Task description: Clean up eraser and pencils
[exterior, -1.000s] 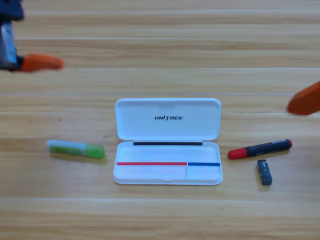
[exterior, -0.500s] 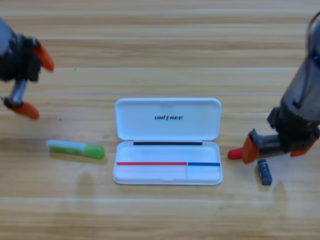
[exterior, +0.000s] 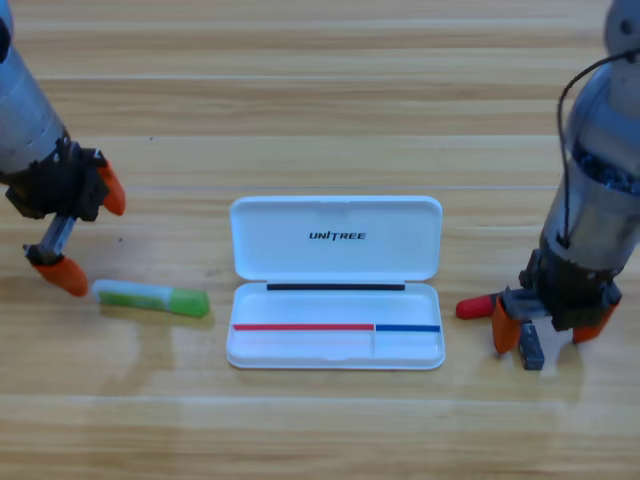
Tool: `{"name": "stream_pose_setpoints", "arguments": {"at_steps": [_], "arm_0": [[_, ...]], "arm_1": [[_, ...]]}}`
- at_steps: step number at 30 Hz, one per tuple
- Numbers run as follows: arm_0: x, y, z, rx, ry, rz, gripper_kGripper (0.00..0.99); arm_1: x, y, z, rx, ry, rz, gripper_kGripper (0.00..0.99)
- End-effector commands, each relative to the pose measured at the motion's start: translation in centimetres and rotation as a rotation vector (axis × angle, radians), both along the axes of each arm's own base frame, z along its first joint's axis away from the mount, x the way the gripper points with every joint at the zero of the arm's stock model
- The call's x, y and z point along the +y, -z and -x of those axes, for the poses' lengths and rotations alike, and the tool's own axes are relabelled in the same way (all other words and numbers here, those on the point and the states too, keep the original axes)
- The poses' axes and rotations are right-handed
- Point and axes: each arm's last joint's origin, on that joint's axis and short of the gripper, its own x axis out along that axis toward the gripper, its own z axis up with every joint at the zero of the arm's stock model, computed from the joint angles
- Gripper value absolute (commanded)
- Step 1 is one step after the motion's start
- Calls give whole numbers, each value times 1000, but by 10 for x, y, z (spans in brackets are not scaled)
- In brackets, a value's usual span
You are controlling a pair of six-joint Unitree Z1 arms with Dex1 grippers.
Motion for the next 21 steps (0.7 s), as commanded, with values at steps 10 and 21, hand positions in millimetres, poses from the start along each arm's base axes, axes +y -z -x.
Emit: {"name": "stream_pose_setpoints", "arguments": {"at_steps": [10, 21], "arm_0": [[-7, 43, -18, 176, -80, 18, 959], [-25, 64, -20, 256, -62, 39, 960]], "arm_1": [[-1, 34, -9, 102, -5, 68, 213], [7, -46, 21, 55, -312, 33, 0]]}}
